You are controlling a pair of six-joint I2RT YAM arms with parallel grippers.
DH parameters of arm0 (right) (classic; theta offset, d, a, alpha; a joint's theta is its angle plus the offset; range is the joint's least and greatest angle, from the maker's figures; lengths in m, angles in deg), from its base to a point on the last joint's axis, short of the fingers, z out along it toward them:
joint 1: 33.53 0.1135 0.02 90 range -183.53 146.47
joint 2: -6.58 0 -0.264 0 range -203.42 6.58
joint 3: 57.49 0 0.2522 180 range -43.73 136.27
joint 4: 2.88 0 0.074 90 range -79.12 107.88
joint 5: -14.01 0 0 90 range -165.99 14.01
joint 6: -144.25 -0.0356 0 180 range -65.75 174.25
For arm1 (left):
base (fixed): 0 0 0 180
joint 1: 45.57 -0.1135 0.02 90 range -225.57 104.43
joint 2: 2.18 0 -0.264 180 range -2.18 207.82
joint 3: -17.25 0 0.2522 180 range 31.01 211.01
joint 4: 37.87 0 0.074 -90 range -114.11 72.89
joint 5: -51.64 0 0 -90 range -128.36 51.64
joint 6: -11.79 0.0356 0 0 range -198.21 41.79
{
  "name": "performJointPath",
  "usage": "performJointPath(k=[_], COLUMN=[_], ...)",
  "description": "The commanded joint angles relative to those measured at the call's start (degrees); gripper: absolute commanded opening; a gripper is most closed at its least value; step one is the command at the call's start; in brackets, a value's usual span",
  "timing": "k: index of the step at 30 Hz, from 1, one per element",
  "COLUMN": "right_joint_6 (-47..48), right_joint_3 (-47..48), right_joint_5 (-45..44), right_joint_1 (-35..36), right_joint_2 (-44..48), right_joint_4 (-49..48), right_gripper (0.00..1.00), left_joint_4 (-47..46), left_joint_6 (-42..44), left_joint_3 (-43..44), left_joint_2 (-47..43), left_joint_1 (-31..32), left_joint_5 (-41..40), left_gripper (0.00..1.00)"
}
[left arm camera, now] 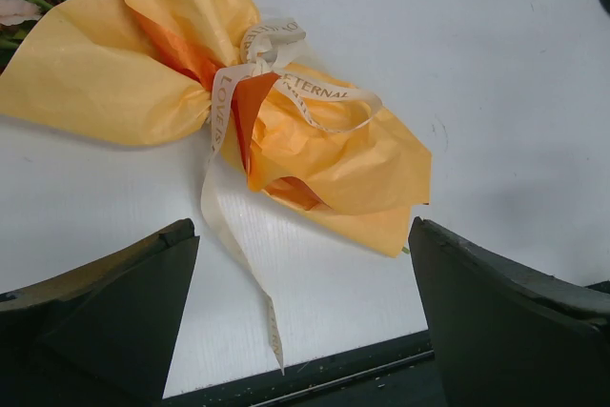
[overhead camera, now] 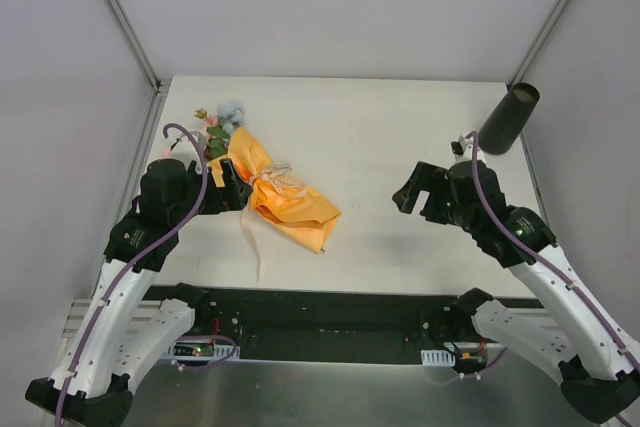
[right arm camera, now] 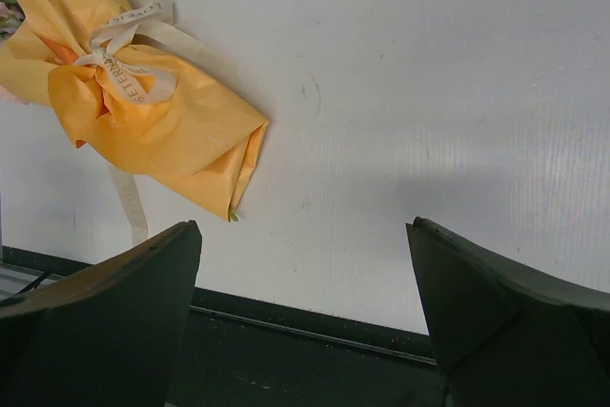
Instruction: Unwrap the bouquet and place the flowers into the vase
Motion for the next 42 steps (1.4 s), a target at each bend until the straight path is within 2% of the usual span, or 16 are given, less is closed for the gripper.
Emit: performJointPath(k=[1, 10, 19, 21, 24, 30, 35, 42], right_joint_6=[-0.7, -0.8, 1.4, 2.1, 3.5, 3.7, 4.6, 5.8], right_joint_3=[2.4, 3.5, 2.1, 1.3, 0.0, -0.4, -0.2, 0.2], right_joint_5=[-0.1, 0.8, -0.1, -0.2, 0.9, 1.8, 1.2, -0.5], right_joint_1=[0.2, 0.2, 0.3, 0.2, 0.2, 0.3, 0.2, 0.2], right_joint_2=[1.1, 1.9, 6.4, 8.3, 10.4, 10.6, 11.2, 12.7], right_joint_4=[-2.2, -2.2, -5.1, -6.5, -8.1, -7.6, -6.9, -6.9], right_gripper=[0.99, 0.99, 0.99, 0.99, 0.99, 0.99, 0.99, 0.99], left_joint_4=[-0.9, 0.0, 5.6, 7.3, 8.9, 8.6, 7.5, -1.2], left_joint_6=[0.9, -2.4, -5.4, -6.4, -8.7, -13.9, -15.8, -17.1], left_joint_3=[2.1, 1.7, 3.6, 4.1, 4.0, 0.6, -2.5, -9.1], left_joint_2=[-0.2, 1.3, 6.4, 8.6, 12.0, 17.1, 21.1, 23.5], left_joint_1=[0.4, 0.4, 0.4, 0.4, 0.4, 0.5, 0.5, 0.4], left_joint_5=[1.0, -1.2, -9.8, -10.1, -10.9, -10.9, -11.6, -10.8], left_gripper=[0.98, 0.95, 0.92, 0.89, 0.77, 0.64, 0.60, 0.59])
